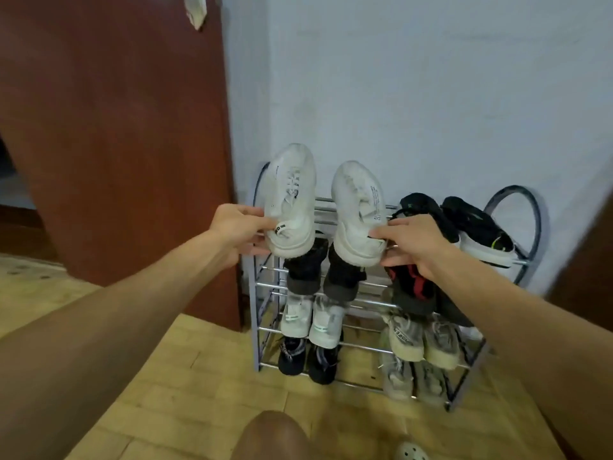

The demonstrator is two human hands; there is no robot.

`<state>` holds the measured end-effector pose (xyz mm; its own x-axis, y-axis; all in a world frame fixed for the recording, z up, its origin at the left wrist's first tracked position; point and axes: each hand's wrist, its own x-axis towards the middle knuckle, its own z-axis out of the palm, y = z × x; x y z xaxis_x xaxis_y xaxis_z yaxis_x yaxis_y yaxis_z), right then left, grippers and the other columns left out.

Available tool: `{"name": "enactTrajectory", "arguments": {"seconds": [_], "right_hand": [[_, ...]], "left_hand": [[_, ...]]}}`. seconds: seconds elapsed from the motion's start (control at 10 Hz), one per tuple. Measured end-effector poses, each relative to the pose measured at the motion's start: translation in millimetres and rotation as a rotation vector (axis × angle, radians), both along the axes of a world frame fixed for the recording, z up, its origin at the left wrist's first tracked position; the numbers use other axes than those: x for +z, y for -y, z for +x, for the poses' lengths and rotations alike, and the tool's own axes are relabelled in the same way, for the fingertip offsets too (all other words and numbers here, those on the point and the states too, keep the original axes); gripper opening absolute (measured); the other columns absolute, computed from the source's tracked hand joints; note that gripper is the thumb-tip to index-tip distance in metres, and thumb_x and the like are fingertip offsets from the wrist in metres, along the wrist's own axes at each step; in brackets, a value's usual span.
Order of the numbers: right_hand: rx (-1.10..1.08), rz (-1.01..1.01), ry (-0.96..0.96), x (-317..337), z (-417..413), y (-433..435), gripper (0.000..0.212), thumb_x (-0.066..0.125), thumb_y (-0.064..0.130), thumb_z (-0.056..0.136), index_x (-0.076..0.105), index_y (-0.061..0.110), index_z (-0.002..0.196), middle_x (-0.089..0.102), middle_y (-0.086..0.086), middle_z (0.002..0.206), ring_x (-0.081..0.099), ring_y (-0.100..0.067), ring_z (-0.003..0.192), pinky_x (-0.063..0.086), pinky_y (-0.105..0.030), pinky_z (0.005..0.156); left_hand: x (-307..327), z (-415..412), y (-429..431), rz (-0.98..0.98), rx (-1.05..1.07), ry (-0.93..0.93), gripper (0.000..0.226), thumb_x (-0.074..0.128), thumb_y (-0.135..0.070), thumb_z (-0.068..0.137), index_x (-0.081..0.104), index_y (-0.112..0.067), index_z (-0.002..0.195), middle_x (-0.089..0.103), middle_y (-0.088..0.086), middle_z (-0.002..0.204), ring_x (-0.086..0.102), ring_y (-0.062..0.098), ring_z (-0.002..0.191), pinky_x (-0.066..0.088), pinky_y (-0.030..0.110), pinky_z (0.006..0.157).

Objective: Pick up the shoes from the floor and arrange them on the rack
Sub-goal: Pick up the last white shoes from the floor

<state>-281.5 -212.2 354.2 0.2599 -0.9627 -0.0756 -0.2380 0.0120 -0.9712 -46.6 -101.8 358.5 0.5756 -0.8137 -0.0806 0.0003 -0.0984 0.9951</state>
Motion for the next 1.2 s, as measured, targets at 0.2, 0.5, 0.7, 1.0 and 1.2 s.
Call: {"name": "enactTrajectory", "arguments": {"seconds": [0.2, 0.5, 0.7, 1.0, 1.2], "right_hand": [[-0.062, 0.027, -0.033, -16, 12, 71, 0.012, 0.079, 0.009, 0.077, 0.068, 0.006, 0.08, 0.073, -0.019, 0.093, 0.07, -0.026, 0.064, 0.061, -0.034, 0.053], [-0.051, -0.01, -0.117, -38, 37, 105, 0.033, 0.081, 0.028, 0.075, 0.074, 0.001, 0.093, 0.075, -0.016, 0.077, 0.073, -0.028, 0.063, 0.063, -0.041, 0.065], [0.07, 0.063, -0.173, -29, 33, 83, 0.052, 0.062, 0.041, 0.092, 0.056, 0.007, 0.131, 0.067, -0.017, 0.12, 0.069, -0.024, 0.065, 0.06, -0.029, 0.052], [0.109, -0.131, -0.422, -10, -8, -1, 0.029, 0.062, 0.017, 0.092, 0.068, -0.001, 0.114, 0.066, -0.013, 0.113, 0.066, -0.03, 0.102, 0.06, -0.041, 0.082], [0.12, -0.236, -0.544, 6, -48, -28, 0.02, 0.061, 0.013, 0.091, 0.073, 0.005, 0.104, 0.067, -0.009, 0.1, 0.065, -0.025, 0.089, 0.057, -0.046, 0.089]], "left_hand": [[-7, -1, 84, 0.056, -0.038, 0.013, 0.037, 0.072, -0.003, 0.081, 0.059, -0.002, 0.115, 0.069, 0.018, 0.097, 0.069, 0.026, 0.072, 0.059, 0.033, 0.05], [-26, 9, 127, 0.144, -0.038, 0.196, 0.023, 0.059, -0.017, 0.091, 0.067, -0.009, 0.111, 0.069, 0.011, 0.092, 0.067, 0.026, 0.073, 0.058, 0.033, 0.063], [-25, 3, 111, 0.25, -0.106, 0.209, 0.032, 0.054, -0.031, 0.094, 0.062, -0.012, 0.118, 0.066, 0.01, 0.098, 0.06, 0.02, 0.068, 0.05, 0.03, 0.066], [-6, -49, 36, 0.186, -0.223, 0.422, 0.02, 0.06, -0.031, 0.088, 0.063, -0.014, 0.1, 0.062, 0.006, 0.102, 0.061, 0.022, 0.095, 0.048, 0.031, 0.077], [8, -88, 9, 0.146, -0.431, 0.564, 0.021, 0.063, -0.034, 0.085, 0.067, -0.019, 0.1, 0.067, 0.0, 0.107, 0.063, 0.016, 0.101, 0.047, 0.03, 0.089]]}}
